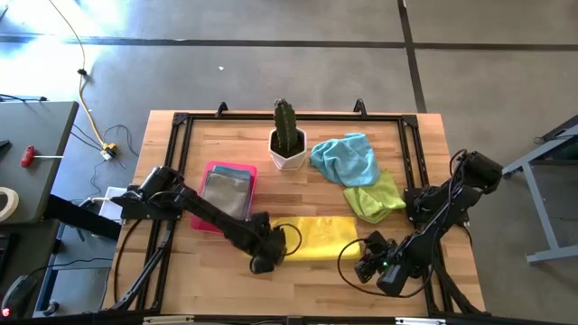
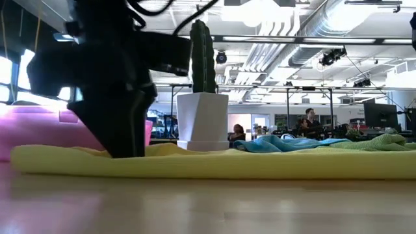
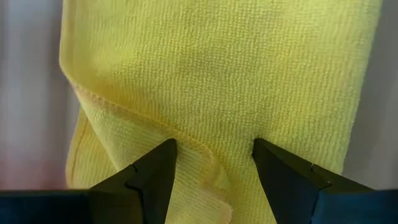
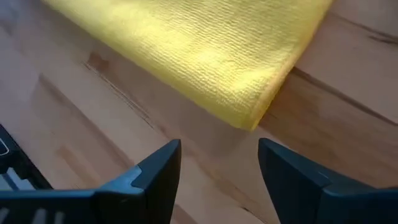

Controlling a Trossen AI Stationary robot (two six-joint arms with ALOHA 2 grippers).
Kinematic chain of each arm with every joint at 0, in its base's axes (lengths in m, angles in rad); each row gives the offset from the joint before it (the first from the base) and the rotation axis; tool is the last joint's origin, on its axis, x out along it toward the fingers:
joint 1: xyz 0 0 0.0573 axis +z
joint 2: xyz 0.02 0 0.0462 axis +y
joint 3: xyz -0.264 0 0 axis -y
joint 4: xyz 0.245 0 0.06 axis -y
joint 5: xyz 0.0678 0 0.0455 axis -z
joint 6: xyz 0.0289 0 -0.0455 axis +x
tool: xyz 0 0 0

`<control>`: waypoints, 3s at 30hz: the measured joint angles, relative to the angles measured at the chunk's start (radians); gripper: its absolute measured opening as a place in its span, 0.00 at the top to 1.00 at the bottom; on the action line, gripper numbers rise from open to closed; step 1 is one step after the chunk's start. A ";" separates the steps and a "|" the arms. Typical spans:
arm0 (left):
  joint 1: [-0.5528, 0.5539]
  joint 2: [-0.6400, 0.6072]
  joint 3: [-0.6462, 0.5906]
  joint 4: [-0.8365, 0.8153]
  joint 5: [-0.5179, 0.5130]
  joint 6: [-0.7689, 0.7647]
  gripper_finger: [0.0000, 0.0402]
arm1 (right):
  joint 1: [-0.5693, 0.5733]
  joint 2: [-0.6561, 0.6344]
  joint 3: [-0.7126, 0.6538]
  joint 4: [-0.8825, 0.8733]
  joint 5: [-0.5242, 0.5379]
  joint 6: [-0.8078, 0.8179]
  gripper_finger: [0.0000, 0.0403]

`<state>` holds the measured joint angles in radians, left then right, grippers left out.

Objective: Fold microfiber towels
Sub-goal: Fold the yellow towel

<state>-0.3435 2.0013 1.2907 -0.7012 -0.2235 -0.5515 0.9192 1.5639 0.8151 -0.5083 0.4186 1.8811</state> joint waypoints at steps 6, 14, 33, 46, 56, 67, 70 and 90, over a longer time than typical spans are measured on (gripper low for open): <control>-0.072 0.004 -0.002 0.071 0.031 -0.103 0.48 | 0.000 0.000 -0.001 0.038 0.000 0.007 0.49; -0.111 0.009 0.078 0.023 -0.016 -0.036 0.48 | 0.000 0.000 -0.001 0.054 -0.004 0.005 0.49; -0.062 0.007 0.059 -0.040 -0.070 0.049 0.48 | -0.110 -0.001 -0.147 0.204 -0.007 -0.110 0.49; -0.063 0.002 -0.001 0.058 0.022 -0.014 0.48 | -0.156 -0.040 -0.285 0.407 0.027 -0.077 0.49; -0.063 0.004 -0.002 0.112 0.046 0.013 0.48 | -0.208 -0.032 -0.289 0.477 0.037 -0.180 0.61; -0.063 0.007 0.015 0.076 0.036 0.005 0.48 | -0.210 -0.030 -0.292 0.462 0.016 -0.197 0.97; -0.064 0.009 0.040 0.023 0.036 0.005 0.48 | -0.211 -0.033 -0.285 0.442 -0.009 -0.188 0.97; -0.137 -0.003 0.159 -0.220 0.025 -0.012 0.48 | -0.213 -0.032 0.353 -0.800 -0.315 -0.230 1.00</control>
<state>-0.4809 1.9987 1.4502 -0.9213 -0.1982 -0.5638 0.7060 1.5318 1.1681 -1.3081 0.1040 1.6509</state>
